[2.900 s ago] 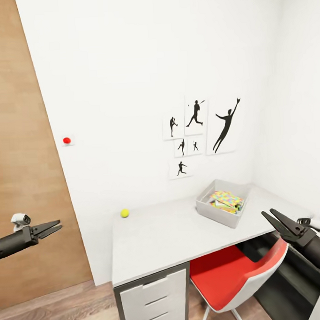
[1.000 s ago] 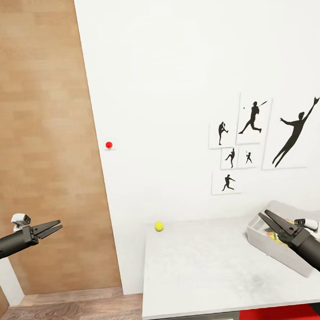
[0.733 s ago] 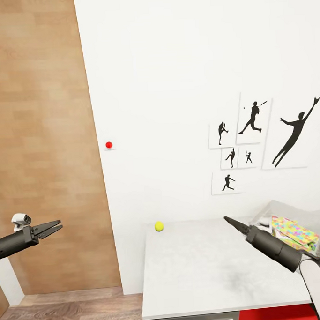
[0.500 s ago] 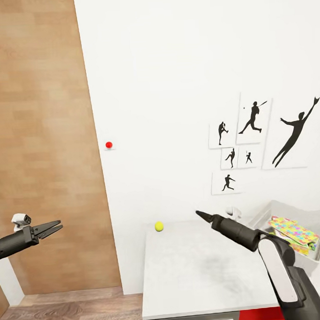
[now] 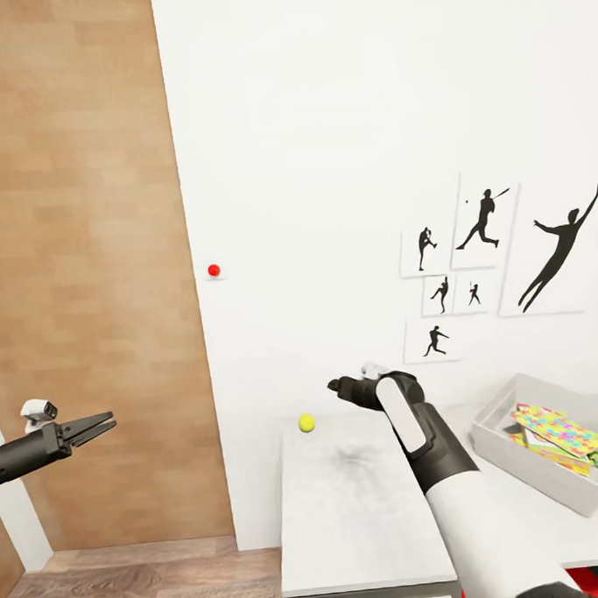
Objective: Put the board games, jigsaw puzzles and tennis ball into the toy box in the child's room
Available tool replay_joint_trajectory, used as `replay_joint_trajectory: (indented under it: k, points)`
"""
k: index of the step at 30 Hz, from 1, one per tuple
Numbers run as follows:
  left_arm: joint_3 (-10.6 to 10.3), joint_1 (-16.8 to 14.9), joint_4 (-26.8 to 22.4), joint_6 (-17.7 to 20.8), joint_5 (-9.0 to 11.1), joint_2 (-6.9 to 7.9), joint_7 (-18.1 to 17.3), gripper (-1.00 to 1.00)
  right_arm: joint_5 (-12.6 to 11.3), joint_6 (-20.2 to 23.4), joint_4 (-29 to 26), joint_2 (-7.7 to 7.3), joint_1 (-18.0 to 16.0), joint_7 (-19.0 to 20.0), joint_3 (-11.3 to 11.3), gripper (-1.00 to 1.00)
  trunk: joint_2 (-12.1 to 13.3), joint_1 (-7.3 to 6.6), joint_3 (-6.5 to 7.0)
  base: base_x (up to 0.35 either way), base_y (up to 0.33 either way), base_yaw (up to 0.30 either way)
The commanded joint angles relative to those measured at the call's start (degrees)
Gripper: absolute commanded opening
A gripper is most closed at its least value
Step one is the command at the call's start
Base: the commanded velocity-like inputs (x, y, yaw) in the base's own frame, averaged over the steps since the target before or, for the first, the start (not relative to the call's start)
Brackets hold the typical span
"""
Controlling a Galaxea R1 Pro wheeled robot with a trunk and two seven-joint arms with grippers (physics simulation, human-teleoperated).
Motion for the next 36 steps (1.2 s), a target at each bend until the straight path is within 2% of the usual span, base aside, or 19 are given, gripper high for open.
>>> replay_joint_trajectory:
  k: [1,3,7,24,29,32,36]
  points:
    - [0.0,0.0,0.0,0.6,0.0,0.03,-0.2,1.00,-0.5,-0.1,0.3,0.03,-0.2,-0.8,0.6,1.00,0.0,0.02,-0.03,0.000,0.073,0.000]
    - [0.1,0.0,0.0,0.6,0.0,0.04,-0.2,1.00,-0.4,-0.6,1.0,0.10,-0.7,-1.3,2.3,1.00,0.0,0.02,-0.03,0.000,0.101,0.000]
    - [0.1,0.0,0.0,0.6,-0.1,0.05,-0.2,1.00,-0.4,-0.9,1.4,0.13,-0.9,-1.5,3.3,1.00,0.0,0.02,-0.03,0.000,0.197,0.000]
    - [0.1,0.0,0.0,0.5,-0.1,0.05,-0.2,1.00,-0.2,-1.2,1.4,-0.21,-1.1,-1.7,3.9,1.00,0.0,0.02,-0.03,0.088,0.111,0.000]
    - [0.1,0.0,0.0,0.5,-0.1,0.05,-0.2,1.00,2.1,-1.2,1.5,-0.02,-1.1,-1.7,3.8,1.00,0.0,0.02,-0.13,0.113,0.053,0.000]
    - [0.0,0.0,0.0,0.5,-0.1,0.02,-0.2,1.00,4.7,-1.1,1.7,0.08,-1.1,-1.7,3.7,1.00,0.0,0.02,-0.27,0.119,0.080,0.000]
    - [0.0,0.0,0.0,0.5,0.0,0.00,-0.2,1.00,5.7,-1.0,1.8,0.05,-1.2,-1.6,3.7,1.00,0.0,0.02,-0.49,0.048,0.029,0.000]
